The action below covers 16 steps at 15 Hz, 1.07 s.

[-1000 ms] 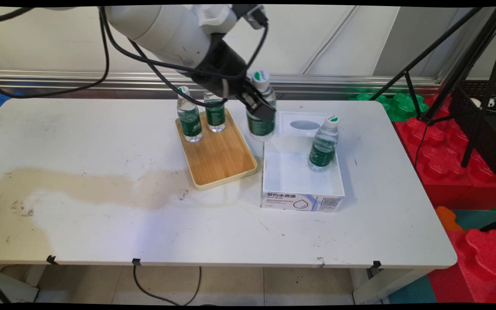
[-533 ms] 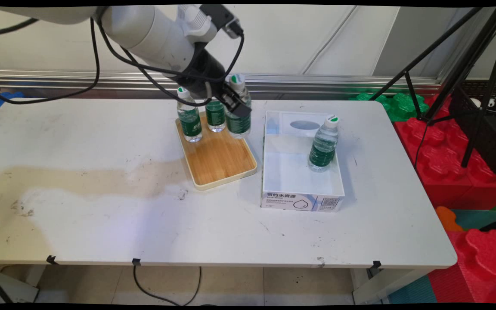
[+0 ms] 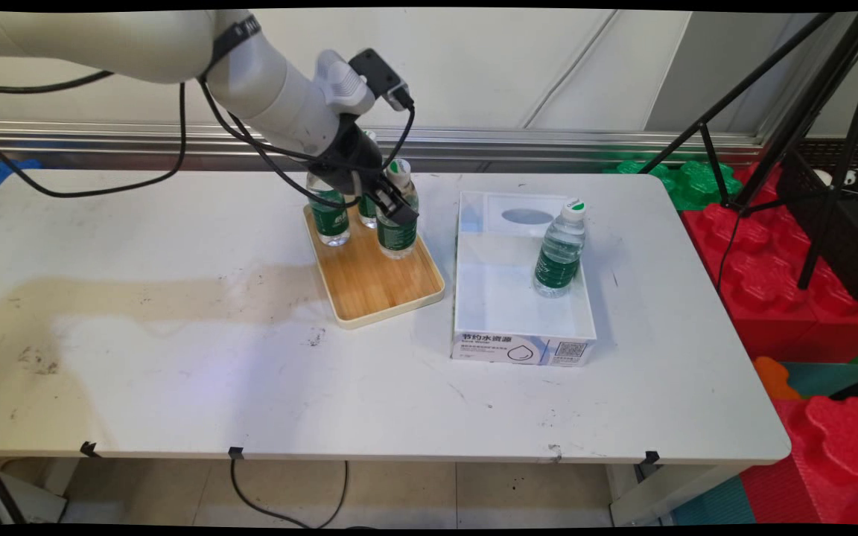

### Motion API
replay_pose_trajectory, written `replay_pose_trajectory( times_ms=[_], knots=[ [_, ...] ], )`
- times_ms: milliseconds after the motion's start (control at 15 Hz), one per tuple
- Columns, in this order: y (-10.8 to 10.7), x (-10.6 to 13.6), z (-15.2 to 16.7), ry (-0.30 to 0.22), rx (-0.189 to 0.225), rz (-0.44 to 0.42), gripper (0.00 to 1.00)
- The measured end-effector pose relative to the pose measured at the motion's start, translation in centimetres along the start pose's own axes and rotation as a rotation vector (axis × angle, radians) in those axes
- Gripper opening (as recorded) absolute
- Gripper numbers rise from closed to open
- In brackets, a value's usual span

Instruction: Place the picked object on the tray

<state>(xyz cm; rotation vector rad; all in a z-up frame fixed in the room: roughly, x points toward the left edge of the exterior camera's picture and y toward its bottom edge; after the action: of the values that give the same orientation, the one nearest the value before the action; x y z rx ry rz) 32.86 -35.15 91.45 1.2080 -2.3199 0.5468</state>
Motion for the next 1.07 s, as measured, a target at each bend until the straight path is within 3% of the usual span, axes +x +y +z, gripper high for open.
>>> replay_pose_trajectory(
  times_ms=[600,1067],
  knots=[
    [-1.4,-0.7,4.5,-0.033,-0.026,-0.012,0.00],
    [-2.2,-1.0,5.4,-0.036,-0.026,-0.027,0.00]
  ],
)
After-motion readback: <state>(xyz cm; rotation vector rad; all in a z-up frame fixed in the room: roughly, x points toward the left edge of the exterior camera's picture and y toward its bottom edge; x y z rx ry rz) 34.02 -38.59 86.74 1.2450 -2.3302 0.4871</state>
